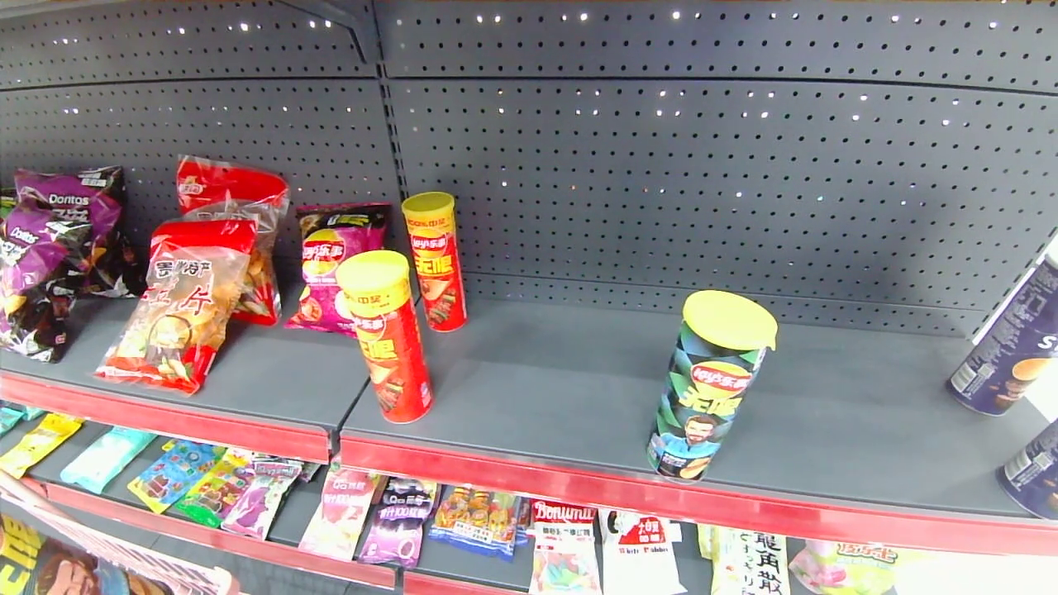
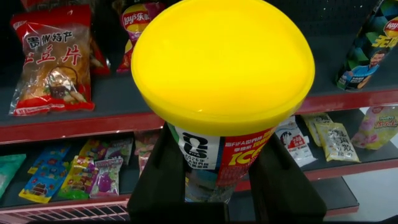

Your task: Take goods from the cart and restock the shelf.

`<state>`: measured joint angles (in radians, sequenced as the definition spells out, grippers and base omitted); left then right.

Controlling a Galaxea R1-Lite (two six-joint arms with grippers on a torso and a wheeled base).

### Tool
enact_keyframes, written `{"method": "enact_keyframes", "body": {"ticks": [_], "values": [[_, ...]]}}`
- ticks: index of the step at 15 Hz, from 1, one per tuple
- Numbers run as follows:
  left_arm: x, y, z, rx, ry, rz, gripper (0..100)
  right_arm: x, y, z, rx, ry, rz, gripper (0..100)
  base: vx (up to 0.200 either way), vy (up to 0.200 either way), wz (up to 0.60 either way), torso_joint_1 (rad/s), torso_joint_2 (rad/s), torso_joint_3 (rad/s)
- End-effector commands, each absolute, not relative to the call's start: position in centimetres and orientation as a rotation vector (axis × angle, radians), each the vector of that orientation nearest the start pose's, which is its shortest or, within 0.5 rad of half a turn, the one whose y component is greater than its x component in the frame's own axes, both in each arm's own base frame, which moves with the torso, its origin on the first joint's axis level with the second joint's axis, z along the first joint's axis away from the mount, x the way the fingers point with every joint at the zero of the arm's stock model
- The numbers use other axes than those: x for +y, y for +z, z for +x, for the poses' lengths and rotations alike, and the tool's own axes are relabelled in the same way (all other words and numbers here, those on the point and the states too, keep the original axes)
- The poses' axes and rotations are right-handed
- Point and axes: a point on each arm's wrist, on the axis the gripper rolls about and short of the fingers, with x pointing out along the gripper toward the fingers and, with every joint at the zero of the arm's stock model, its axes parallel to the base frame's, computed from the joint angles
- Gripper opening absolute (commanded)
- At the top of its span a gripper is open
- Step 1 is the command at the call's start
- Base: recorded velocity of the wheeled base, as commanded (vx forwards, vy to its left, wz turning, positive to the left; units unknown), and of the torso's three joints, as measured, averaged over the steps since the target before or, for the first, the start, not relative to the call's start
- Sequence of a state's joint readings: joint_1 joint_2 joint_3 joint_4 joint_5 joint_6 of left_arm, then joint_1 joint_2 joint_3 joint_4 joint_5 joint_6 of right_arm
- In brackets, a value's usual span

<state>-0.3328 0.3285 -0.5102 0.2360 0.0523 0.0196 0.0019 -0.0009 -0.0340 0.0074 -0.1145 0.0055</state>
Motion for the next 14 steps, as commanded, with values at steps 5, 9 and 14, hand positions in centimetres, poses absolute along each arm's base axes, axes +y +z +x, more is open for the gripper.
{"method": "enact_keyframes", "body": {"ticks": [5, 9, 14], "values": [[0.81, 19.90, -2.02, 0.056, -0.284, 0.031, 0, 0.09, 8.27, -2.45, -0.030, 0.044, -0.027, 100, 0.000, 0.000, 0.00, 0.000, 0.00, 0.000], [0.84, 20.15, -2.08, 0.049, -0.283, 0.030, 0, 0.09, 8.33, -2.45, -0.035, 0.046, 0.025, 100, 0.000, 0.000, 0.00, 0.000, 0.00, 0.000], [0.81, 20.36, -2.00, 0.048, -0.280, 0.031, 0, 0.03, 8.29, -2.43, -0.036, 0.021, 0.035, 100, 0.000, 0.000, 0.00, 0.000, 0.00, 0.000]]}}
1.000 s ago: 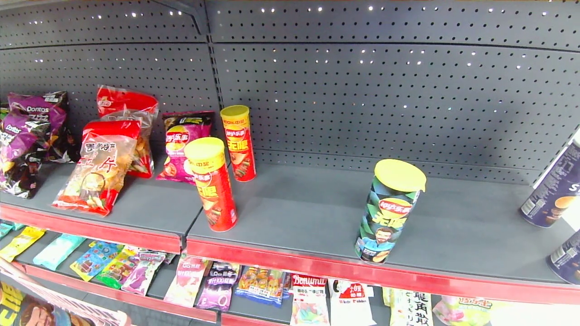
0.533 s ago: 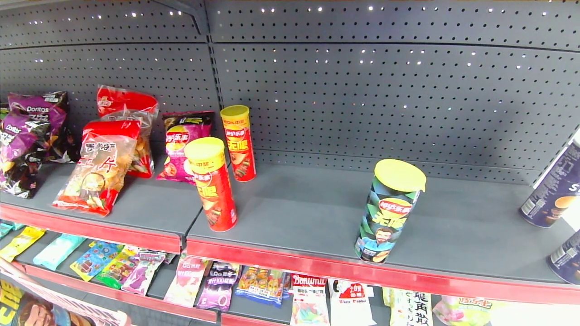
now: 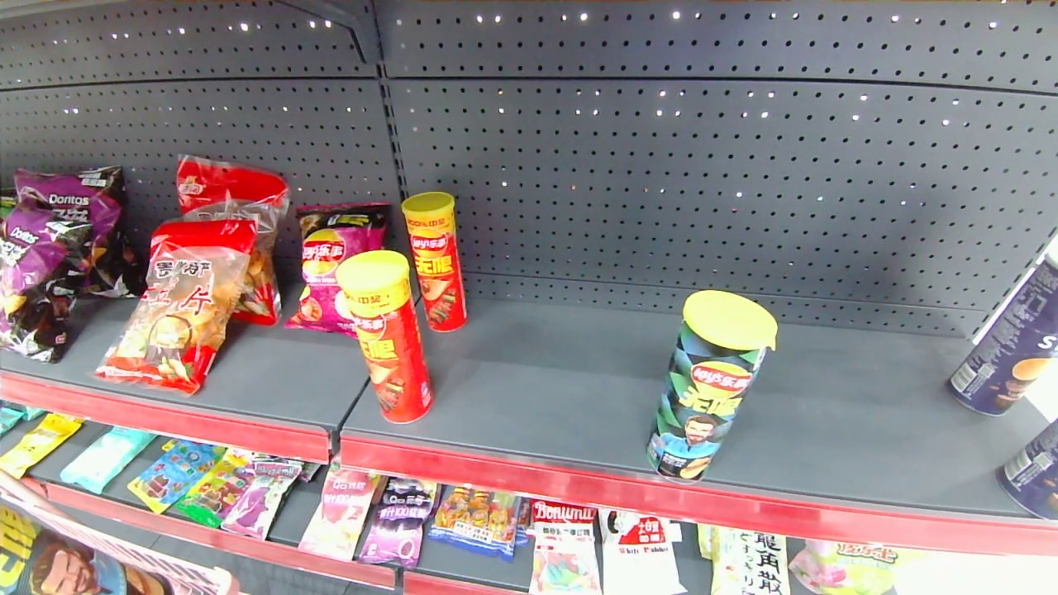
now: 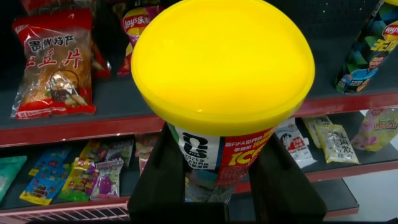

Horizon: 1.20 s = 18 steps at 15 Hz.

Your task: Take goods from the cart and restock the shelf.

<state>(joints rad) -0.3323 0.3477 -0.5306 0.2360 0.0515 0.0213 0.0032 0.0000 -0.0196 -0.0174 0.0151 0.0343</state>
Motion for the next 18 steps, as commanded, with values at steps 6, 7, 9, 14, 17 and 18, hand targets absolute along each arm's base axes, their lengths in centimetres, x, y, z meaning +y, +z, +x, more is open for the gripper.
{"method": "enact_keyframes", "body": {"ticks": [6, 7, 9, 14, 17, 18], "values": [[0.9, 21.1, -2.2, 0.022, -0.278, 0.031, 0, -0.2, 8.2, -2.4, -0.037, -0.067, 0.046, 100, 0.000, 0.000, -0.60, 0.005, 0.00, 0.002], [0.9, 21.2, -2.2, 0.021, -0.278, 0.031, 0, -0.2, 8.2, -2.4, -0.037, -0.067, 0.046, 100, 0.000, 0.000, -0.60, 0.007, 0.00, -0.007], [0.9, 21.5, -2.3, 0.010, -0.278, 0.029, 0, -0.1, 8.2, -2.4, -0.035, -0.059, 0.044, 100, 0.000, 0.000, -0.30, -0.004, 0.00, 0.004], [0.8, 22.0, -1.9, 0.020, -0.293, 0.030, 0, -0.1, 8.2, -2.4, -0.037, -0.058, 0.044, 100, 0.000, 0.000, 0.00, 0.000, 0.00, 0.000], [0.3, 22.4, -0.8, 0.034, -0.341, 0.031, 0, -0.2, 8.2, -2.4, -0.036, -0.072, 0.024, 100, 0.000, 0.000, 0.00, 0.000, 0.00, 0.000], [0.1, 22.7, -0.3, 0.034, -0.346, 0.030, 0, -0.2, 8.2, -2.4, -0.036, -0.072, -0.009, 100, 0.000, 0.000, 0.00, 0.000, 0.00, 0.000]]}}
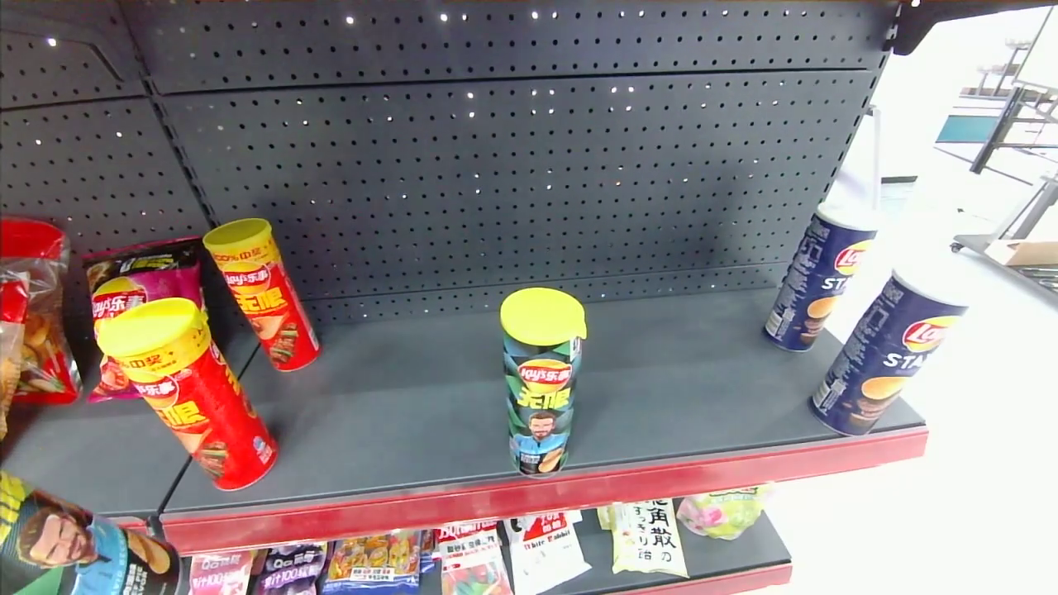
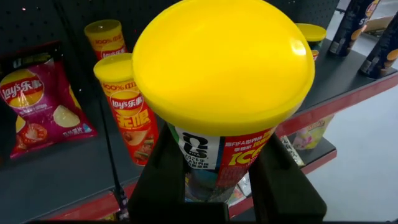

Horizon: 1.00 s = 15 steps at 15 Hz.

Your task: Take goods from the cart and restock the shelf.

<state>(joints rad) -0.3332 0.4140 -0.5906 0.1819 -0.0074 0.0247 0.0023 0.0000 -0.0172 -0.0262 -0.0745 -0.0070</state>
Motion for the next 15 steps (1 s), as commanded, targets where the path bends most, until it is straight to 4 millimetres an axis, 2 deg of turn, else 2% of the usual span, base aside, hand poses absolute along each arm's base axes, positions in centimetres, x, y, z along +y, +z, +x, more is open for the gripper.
{"method": "enact_keyframes", "body": {"ticks": [1, 4, 9, 12, 14, 15], "values": [[-0.1, 23.0, 0.3, 0.029, -0.347, 0.028, 0, -0.2, 8.1, -2.3, -0.050, -0.073, -0.024, 100, 0.000, 0.000, 0.00, 0.000, 0.00, 0.000], [-0.5, 23.4, 1.2, 0.026, -0.378, 0.026, 0, 0.0, 7.6, -2.3, -0.008, 0.026, -0.034, 100, 0.000, 0.000, 0.00, 0.000, 0.00, 0.000], [-0.8, 23.3, 1.8, 0.054, -0.396, 0.029, 0, 0.0, 7.6, -2.3, 0.002, 0.014, 0.002, 100, 0.000, 0.000, 0.00, 0.000, 0.00, 0.000], [-1.2, 23.7, 2.5, 0.072, -0.472, 0.030, 0, 0.0, 7.6, -2.3, 0.002, 0.012, 0.002, 100, 0.000, 0.000, 0.00, 0.000, 0.00, 0.000], [-1.8, 24.4, 4.2, 0.076, -0.482, 0.032, 0, 0.0, 7.6, -2.3, 0.002, 0.014, 0.002, 100, 0.000, 0.000, 0.00, 0.000, 0.00, 0.000], [-2.5, 24.7, 6.2, 0.080, -0.479, 0.032, 0, 0.0, 7.6, -2.3, 0.002, 0.012, 0.002, 100, 0.000, 0.000, 0.00, 0.000, 0.00, 0.000]]}}
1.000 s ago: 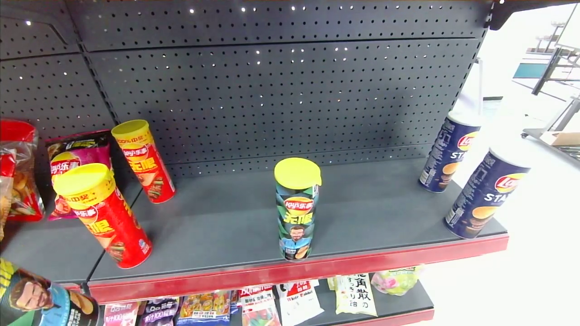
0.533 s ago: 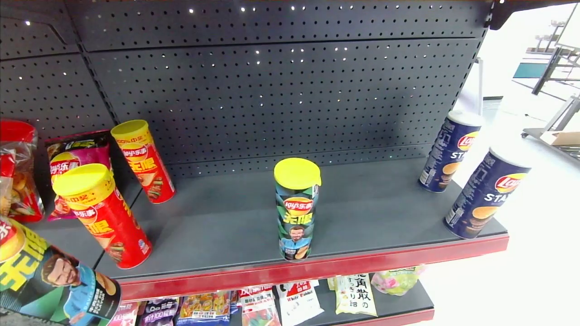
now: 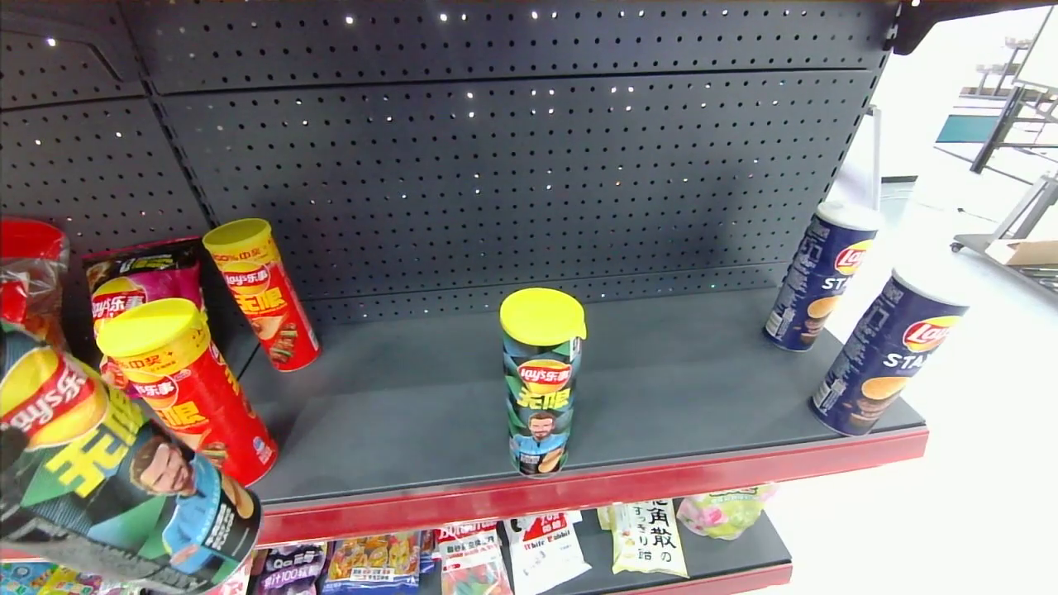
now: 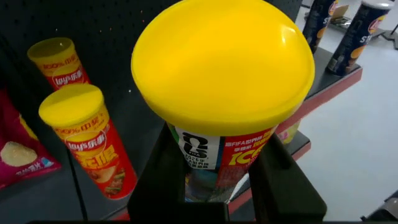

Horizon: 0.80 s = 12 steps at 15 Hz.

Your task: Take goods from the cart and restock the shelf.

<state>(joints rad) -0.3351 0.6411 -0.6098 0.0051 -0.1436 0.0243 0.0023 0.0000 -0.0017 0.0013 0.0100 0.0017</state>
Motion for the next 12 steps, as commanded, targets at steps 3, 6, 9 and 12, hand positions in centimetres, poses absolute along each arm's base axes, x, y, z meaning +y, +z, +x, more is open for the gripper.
{"method": "enact_keyframes", "body": {"ticks": [3, 6, 9, 12], "values": [[-3.9, 24.7, 9.8, 0.119, -0.495, 0.038, 0, 0.0, 7.6, -2.3, 0.002, 0.014, 0.002, 100, 0.000, 0.000, 0.00, 0.000, 0.00, 0.000], [-6.1, 24.7, 14.7, 0.142, -0.536, 0.039, 0, 0.0, 7.6, -2.3, 0.002, 0.014, 0.002, 100, 0.000, 0.000, 0.00, 0.000, 0.00, 0.000], [-8.0, 24.6, 19.0, 0.148, -0.553, 0.040, 0, 0.0, 7.6, -2.3, 0.002, 0.014, 0.002, 100, 0.000, 0.000, 0.00, 0.000, 0.00, 0.000], [-9.6, 25.0, 22.6, 0.163, -0.585, 0.052, 0, 0.0, 7.6, -2.3, 0.002, 0.014, 0.002, 100, 0.000, 0.000, 0.00, 0.000, 0.00, 0.000]]}}
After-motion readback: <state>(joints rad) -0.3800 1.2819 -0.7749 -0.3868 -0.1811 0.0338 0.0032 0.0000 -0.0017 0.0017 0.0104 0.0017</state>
